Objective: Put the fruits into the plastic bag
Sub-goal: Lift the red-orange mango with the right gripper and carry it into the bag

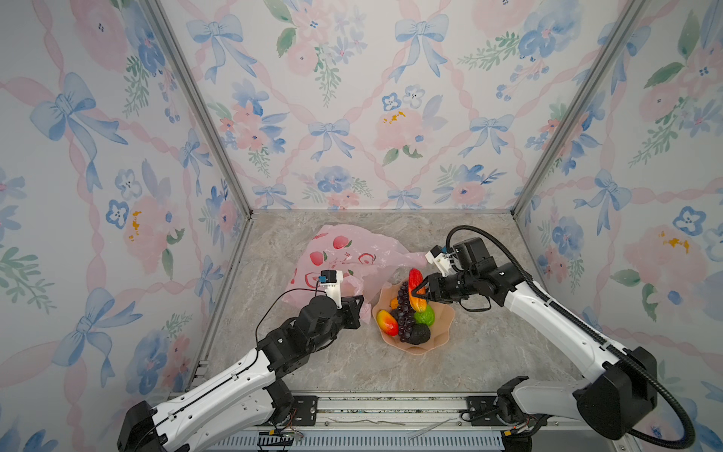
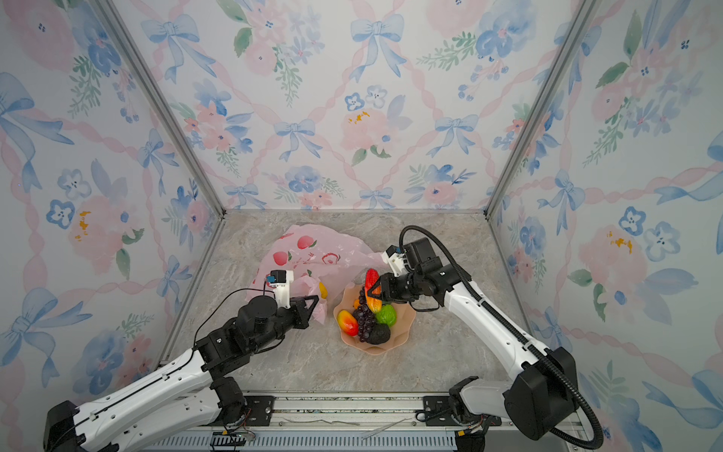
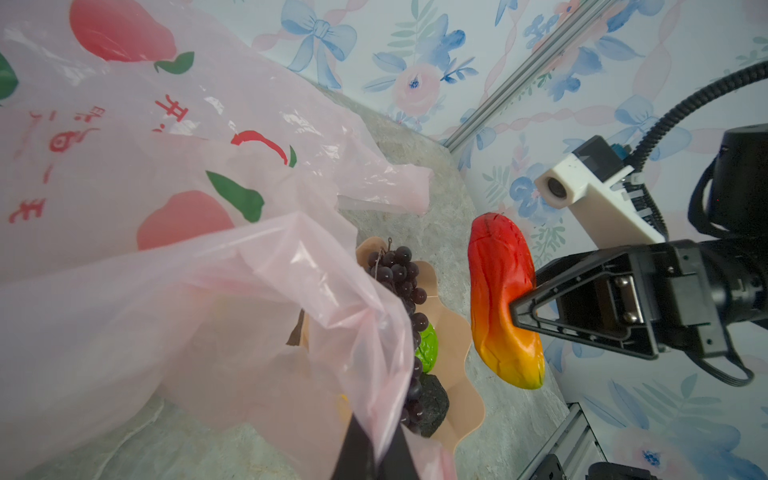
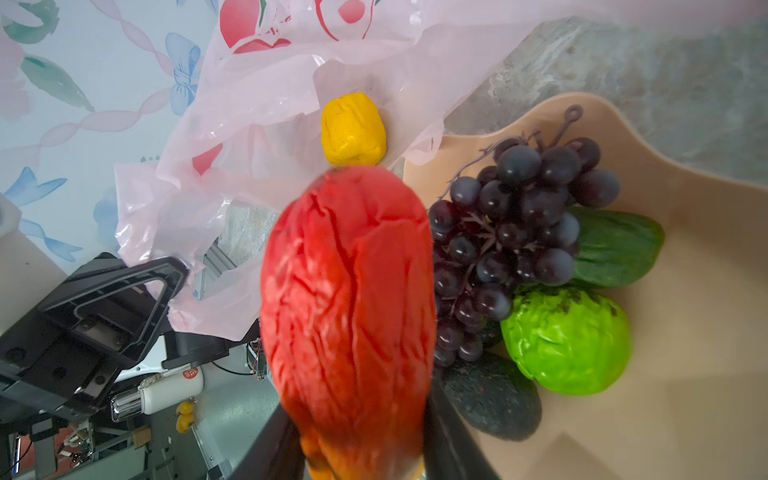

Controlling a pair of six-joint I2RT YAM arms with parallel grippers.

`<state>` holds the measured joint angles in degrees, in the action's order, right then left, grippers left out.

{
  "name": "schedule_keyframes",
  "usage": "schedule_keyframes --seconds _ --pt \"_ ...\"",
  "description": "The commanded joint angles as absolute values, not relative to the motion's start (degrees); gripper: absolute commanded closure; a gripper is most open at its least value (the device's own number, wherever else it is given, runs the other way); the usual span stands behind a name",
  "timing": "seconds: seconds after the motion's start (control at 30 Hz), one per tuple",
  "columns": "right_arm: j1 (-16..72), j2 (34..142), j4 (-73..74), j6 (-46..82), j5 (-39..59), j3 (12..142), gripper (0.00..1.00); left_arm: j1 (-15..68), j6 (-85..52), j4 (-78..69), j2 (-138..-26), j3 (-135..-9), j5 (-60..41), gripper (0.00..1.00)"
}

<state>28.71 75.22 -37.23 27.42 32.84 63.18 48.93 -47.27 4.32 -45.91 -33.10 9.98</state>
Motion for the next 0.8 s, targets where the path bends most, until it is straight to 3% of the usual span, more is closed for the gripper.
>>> schedule_keyframes --seconds 0.0,0.77 --pt "30.76 77.34 -35.35 28.96 33.88 64.32 0.58 48.48 -47.82 3.35 -45.57 -32.94 9.58 1.0" --pt "39.72 94.47 -39.17 25.24 35.94 77.27 0.59 48.52 -46.1 3.48 -44.27 -33.21 8.61 1.0"
